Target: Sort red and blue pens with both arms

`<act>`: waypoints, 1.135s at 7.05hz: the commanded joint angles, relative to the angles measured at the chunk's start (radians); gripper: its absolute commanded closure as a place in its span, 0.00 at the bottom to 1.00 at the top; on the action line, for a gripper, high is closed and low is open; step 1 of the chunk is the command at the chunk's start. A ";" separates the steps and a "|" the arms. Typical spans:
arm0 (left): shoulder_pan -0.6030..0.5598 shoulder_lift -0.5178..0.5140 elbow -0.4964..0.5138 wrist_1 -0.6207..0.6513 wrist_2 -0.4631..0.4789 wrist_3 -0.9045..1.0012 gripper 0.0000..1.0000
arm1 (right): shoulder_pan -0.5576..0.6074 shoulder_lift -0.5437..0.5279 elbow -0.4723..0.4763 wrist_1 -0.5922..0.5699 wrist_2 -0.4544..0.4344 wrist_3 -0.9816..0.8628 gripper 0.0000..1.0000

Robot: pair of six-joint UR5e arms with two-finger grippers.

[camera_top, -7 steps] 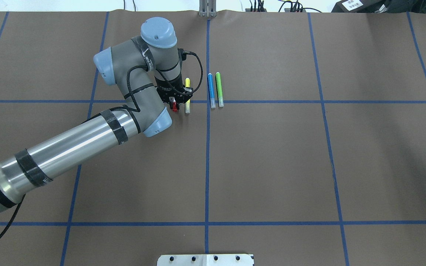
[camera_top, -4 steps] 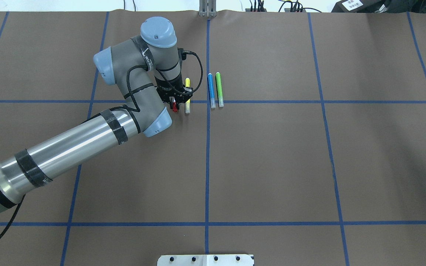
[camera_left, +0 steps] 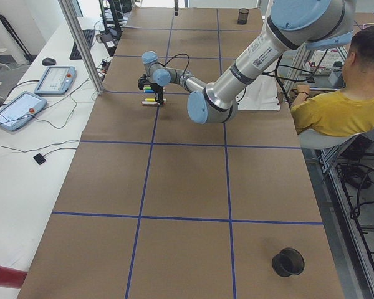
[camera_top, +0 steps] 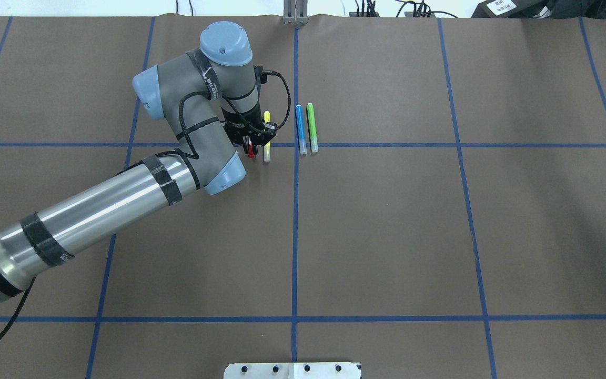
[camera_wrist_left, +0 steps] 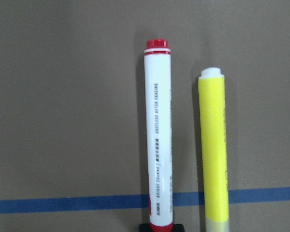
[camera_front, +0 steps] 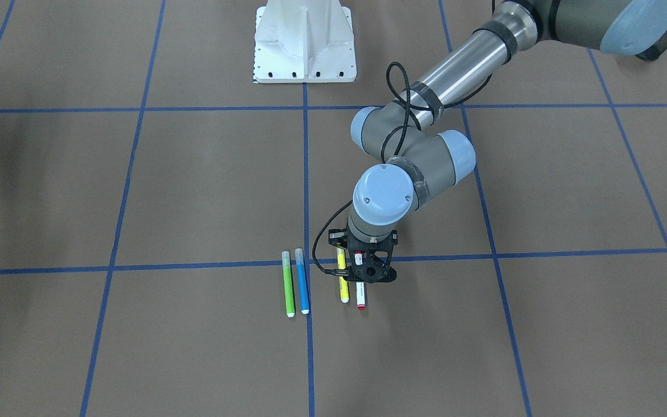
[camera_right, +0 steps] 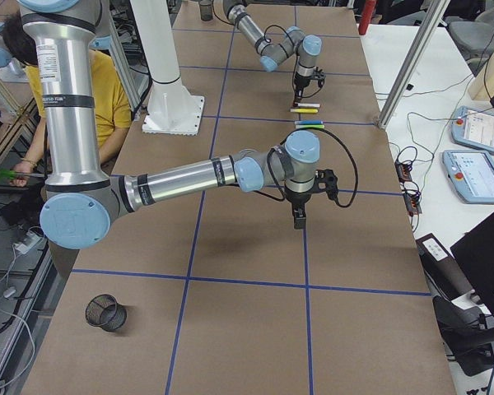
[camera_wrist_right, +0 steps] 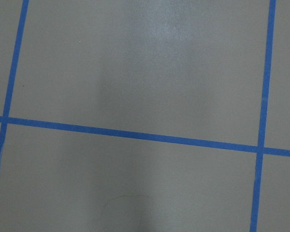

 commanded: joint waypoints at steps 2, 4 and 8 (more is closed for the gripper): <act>-0.029 0.005 -0.103 0.053 -0.002 0.000 1.00 | 0.000 -0.001 0.000 0.000 0.000 0.000 0.00; -0.062 0.082 -0.305 0.198 -0.010 0.060 1.00 | 0.000 -0.001 0.000 0.000 0.000 0.000 0.00; -0.186 0.389 -0.828 0.643 -0.005 0.543 1.00 | 0.000 -0.004 0.000 0.000 0.000 -0.002 0.00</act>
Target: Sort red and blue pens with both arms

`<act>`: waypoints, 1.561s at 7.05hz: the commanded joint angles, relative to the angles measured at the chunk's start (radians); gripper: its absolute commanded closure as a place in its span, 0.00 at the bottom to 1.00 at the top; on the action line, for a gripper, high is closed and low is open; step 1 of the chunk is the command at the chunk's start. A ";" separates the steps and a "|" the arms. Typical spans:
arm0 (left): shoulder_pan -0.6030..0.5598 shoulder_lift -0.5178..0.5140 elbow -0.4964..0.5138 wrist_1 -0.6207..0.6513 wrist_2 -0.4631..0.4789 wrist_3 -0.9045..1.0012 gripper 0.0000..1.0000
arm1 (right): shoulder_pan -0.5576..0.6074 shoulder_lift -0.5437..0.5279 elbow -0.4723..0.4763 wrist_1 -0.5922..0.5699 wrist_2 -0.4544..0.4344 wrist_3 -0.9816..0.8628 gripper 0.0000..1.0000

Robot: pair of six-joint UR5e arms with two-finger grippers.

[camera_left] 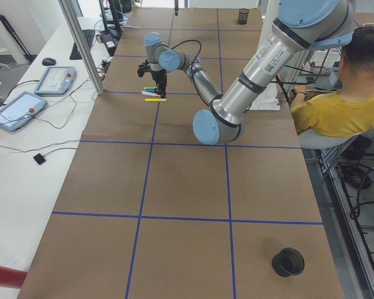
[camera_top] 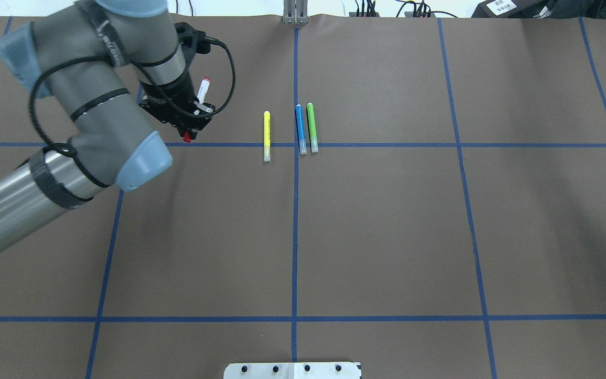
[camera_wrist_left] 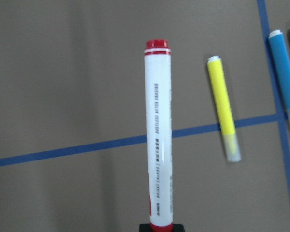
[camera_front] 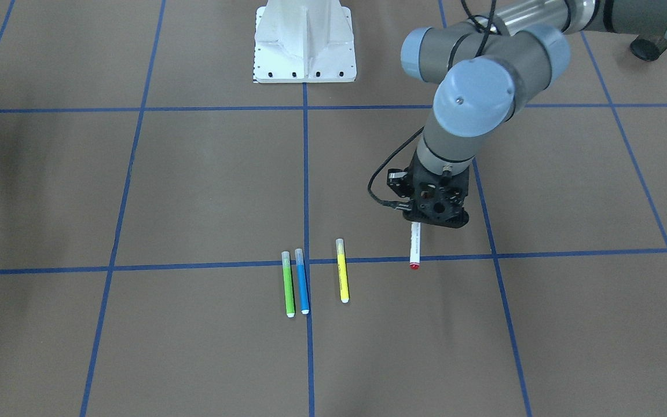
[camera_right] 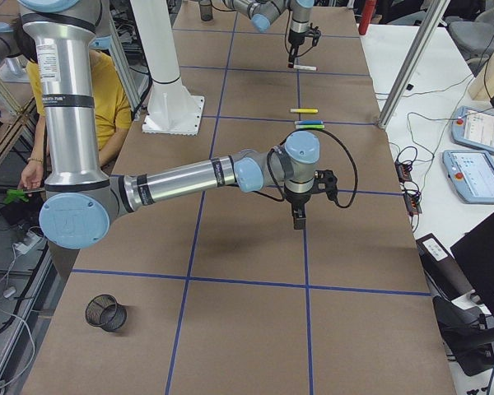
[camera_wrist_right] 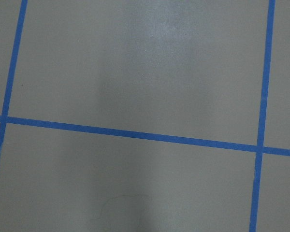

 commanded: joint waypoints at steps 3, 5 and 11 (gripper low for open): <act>-0.221 0.432 -0.379 0.196 0.011 0.660 1.00 | 0.000 -0.004 0.000 0.000 0.000 -0.002 0.00; -0.404 0.661 -0.460 0.188 0.093 1.059 1.00 | -0.003 -0.005 -0.006 0.000 0.002 -0.002 0.00; -0.631 1.425 -0.452 -0.409 0.406 1.462 1.00 | -0.008 -0.021 -0.005 0.002 0.003 -0.002 0.00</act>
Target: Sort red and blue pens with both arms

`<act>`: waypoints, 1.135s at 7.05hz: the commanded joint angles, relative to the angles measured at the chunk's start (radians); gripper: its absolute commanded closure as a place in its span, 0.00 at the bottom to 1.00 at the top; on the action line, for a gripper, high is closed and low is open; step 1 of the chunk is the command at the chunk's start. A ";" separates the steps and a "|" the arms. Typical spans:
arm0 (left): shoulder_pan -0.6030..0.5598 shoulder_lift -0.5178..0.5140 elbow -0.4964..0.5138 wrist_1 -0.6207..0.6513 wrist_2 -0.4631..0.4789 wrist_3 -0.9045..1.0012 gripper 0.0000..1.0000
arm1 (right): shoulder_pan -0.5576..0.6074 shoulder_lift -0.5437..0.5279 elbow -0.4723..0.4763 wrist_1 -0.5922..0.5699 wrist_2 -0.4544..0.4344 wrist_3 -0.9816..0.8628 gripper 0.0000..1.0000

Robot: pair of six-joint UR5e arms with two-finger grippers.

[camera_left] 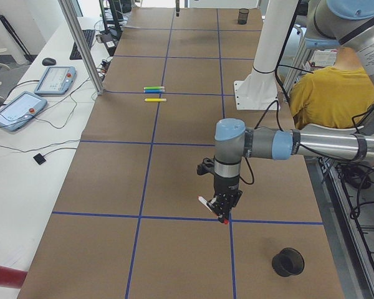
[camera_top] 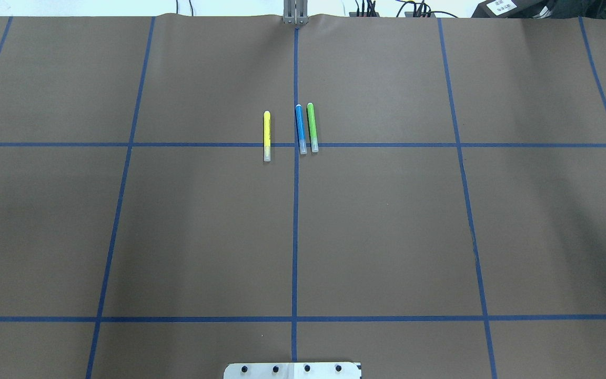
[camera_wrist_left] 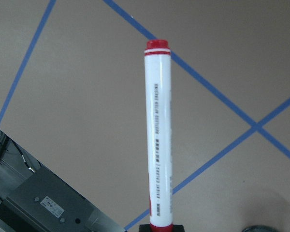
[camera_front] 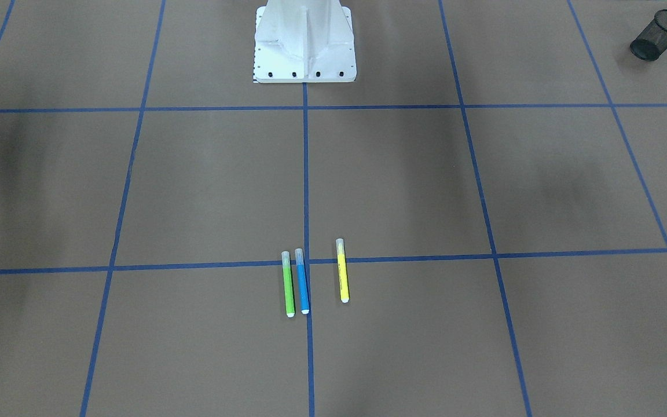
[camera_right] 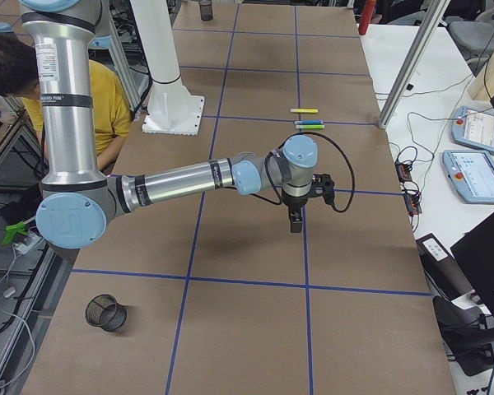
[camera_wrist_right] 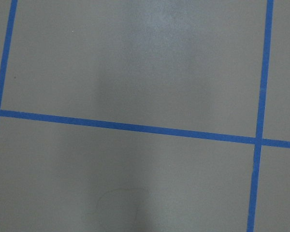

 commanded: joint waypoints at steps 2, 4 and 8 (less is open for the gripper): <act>-0.052 0.198 0.025 -0.050 0.228 0.048 1.00 | -0.007 -0.009 0.003 0.000 0.001 0.000 0.00; -0.049 0.301 0.037 -0.030 0.275 -0.111 1.00 | -0.010 -0.017 0.006 0.006 0.003 0.000 0.00; -0.039 0.318 0.051 0.053 0.183 -0.159 1.00 | -0.018 -0.046 0.001 0.054 0.010 0.002 0.00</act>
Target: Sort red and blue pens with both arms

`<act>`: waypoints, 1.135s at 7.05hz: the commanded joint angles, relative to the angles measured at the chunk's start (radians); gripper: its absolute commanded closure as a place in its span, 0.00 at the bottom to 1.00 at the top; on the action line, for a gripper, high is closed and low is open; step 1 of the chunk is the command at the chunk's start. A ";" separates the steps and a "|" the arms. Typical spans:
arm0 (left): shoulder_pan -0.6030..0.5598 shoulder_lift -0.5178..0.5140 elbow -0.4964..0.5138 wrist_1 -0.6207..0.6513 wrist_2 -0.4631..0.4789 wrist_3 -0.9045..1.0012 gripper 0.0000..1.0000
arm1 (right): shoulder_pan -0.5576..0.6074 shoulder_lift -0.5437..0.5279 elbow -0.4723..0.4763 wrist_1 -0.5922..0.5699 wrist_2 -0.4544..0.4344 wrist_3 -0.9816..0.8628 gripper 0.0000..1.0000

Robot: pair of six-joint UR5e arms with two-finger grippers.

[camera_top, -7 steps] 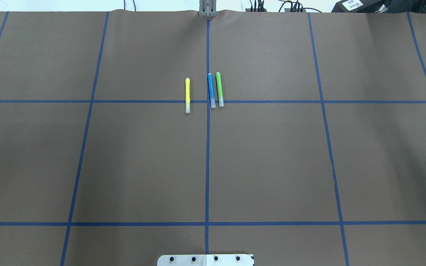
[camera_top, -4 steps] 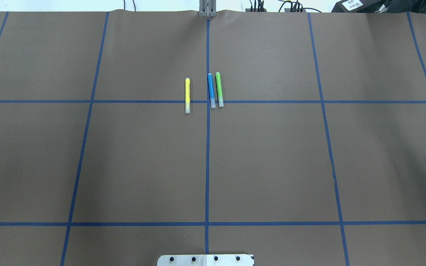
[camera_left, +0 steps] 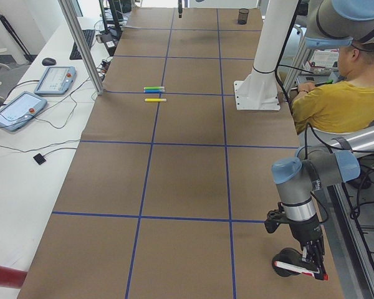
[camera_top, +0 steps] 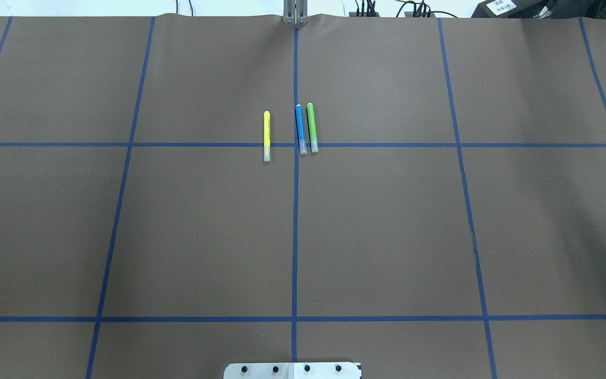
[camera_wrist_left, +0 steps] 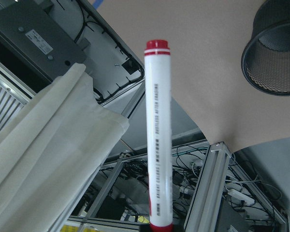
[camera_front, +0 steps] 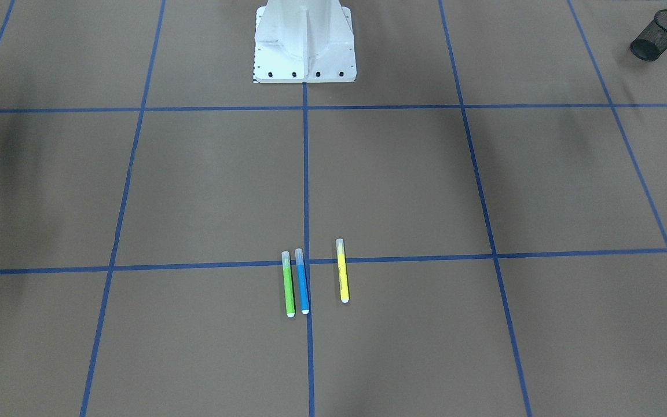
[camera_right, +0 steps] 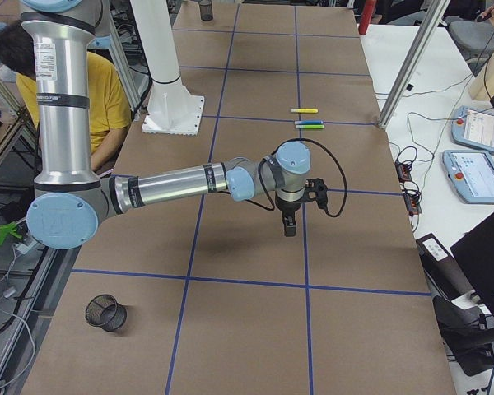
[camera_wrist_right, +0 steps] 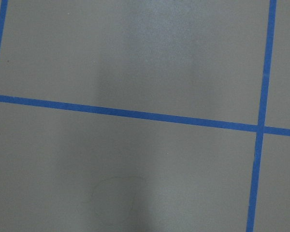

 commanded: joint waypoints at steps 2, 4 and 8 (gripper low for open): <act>0.002 0.000 0.035 0.019 -0.159 0.085 1.00 | -0.001 -0.002 -0.002 0.004 0.005 0.001 0.00; 0.002 0.000 0.088 0.015 -0.178 0.125 1.00 | -0.001 -0.002 -0.002 0.006 0.005 -0.001 0.00; 0.004 -0.076 0.176 0.016 -0.276 0.172 1.00 | -0.001 -0.004 -0.004 0.006 0.005 0.001 0.00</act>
